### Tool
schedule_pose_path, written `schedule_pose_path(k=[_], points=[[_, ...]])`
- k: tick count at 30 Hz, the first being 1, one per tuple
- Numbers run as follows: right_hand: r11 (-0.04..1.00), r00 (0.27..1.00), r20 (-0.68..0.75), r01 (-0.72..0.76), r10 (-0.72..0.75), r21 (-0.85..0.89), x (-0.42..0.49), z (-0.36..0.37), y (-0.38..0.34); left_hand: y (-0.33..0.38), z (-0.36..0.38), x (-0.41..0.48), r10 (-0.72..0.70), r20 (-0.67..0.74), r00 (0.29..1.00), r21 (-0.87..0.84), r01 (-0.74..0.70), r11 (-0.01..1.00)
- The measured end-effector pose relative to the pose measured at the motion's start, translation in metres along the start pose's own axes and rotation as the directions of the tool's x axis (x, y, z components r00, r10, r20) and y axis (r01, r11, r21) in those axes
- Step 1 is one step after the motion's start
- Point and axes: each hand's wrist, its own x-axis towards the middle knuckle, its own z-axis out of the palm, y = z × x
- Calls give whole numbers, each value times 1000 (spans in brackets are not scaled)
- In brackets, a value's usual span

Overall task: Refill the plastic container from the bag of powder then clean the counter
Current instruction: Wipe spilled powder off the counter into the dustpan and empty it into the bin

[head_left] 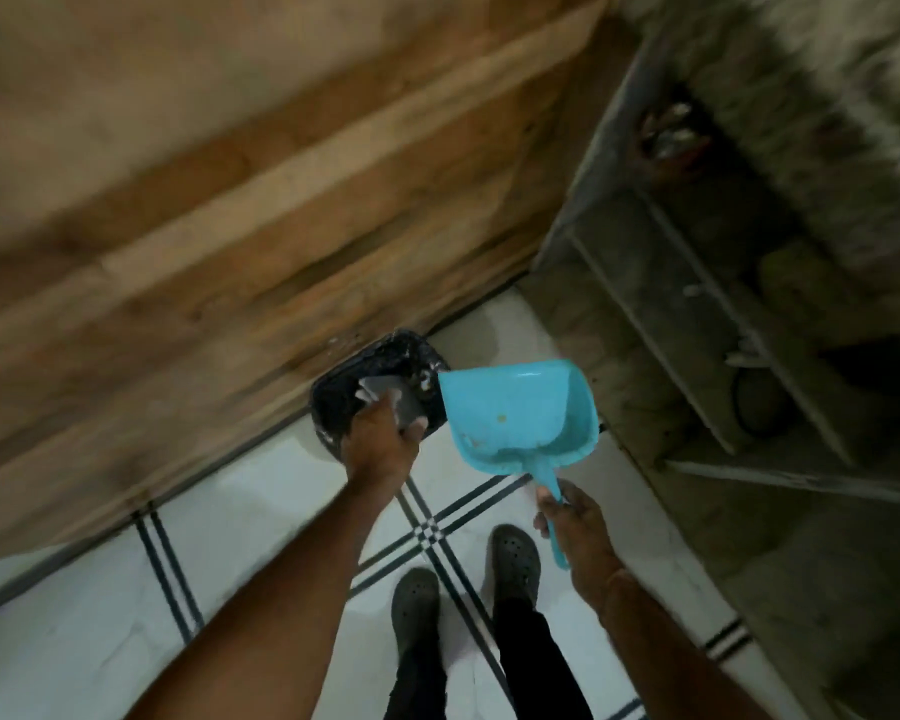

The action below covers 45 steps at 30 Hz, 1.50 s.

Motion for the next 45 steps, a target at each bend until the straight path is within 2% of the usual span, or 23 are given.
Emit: schedule_pose_path(k=[5, 11, 16, 20, 28, 33, 38, 45], points=[[999, 996, -91, 22, -24, -26, -117, -52, -47, 97, -84, -102, 237, 53, 970, 178, -242, 954], [997, 990, -142, 11, 0, 79, -228, -113, -53, 180, -120, -201, 465, 134, 875, 184, -483, 856], [962, 959, -283, 49, 30, 267, -262, -162, -51, 269, -111, -241, 653, 208, 729, 240, -685, 688], [933, 942, -330, 62, 63, 355, -262, -199, -52, 329, -87, -260, 726, 259, 637, 269, -769, 579], [937, 951, -304, 63, 47, 343, -237, -241, -59, 403, -59, -238, 741, 257, 621, 317, -778, 542], [948, 950, -301, 22, 79, 319, -230, -250, -72, 465, -62, -185, 828, 195, 525, 454, -797, 399], [945, 931, -364, 85, 38, 316, -224, -246, -93, 521, -63, -118, 830, 203, 520, 537, -767, 350], [930, 929, -363, 73, 67, 359, -217, -234, -96, 538, -42, -72, 823, 281, 493, 618, -749, 238]])
